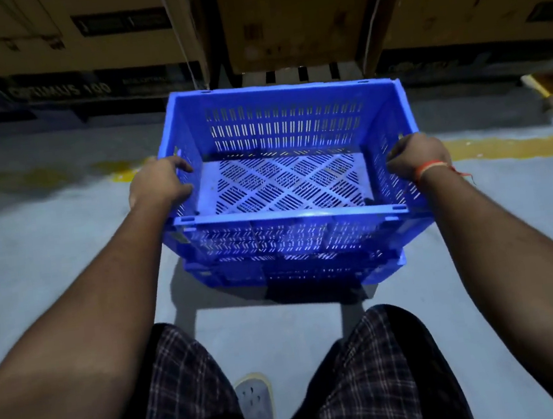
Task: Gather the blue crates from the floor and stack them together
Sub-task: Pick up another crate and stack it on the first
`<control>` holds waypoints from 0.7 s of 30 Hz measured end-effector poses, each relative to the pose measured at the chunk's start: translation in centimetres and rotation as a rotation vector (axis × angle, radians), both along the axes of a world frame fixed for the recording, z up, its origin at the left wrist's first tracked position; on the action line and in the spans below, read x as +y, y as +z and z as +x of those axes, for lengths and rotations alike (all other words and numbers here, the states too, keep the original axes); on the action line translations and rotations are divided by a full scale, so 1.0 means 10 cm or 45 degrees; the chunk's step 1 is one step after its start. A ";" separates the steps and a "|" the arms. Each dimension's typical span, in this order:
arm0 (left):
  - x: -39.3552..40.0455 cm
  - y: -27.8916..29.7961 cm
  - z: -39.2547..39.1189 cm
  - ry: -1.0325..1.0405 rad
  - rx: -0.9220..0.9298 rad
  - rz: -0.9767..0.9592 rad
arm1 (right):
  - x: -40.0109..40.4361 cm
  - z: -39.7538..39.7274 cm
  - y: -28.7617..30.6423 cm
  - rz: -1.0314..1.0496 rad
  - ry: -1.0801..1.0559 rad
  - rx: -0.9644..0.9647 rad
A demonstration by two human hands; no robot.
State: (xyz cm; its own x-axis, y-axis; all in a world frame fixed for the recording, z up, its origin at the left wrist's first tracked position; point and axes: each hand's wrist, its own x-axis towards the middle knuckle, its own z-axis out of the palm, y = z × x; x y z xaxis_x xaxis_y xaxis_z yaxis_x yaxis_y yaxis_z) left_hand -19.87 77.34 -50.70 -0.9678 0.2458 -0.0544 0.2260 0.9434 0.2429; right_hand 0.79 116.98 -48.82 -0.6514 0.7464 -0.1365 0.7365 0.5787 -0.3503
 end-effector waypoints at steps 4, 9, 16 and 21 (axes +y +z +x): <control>-0.03 0.06 0.05 -0.006 -0.076 0.042 | -0.06 0.11 0.06 -0.047 -0.015 -0.059; -0.06 0.05 0.11 -0.017 -0.066 0.073 | -0.07 0.15 0.03 -0.001 0.020 -0.109; -0.07 0.13 0.17 -0.034 -0.087 0.105 | -0.01 0.06 0.04 0.034 0.081 -0.165; -0.07 0.16 0.16 -0.071 -0.120 0.097 | 0.01 0.01 0.19 -0.122 0.115 -0.251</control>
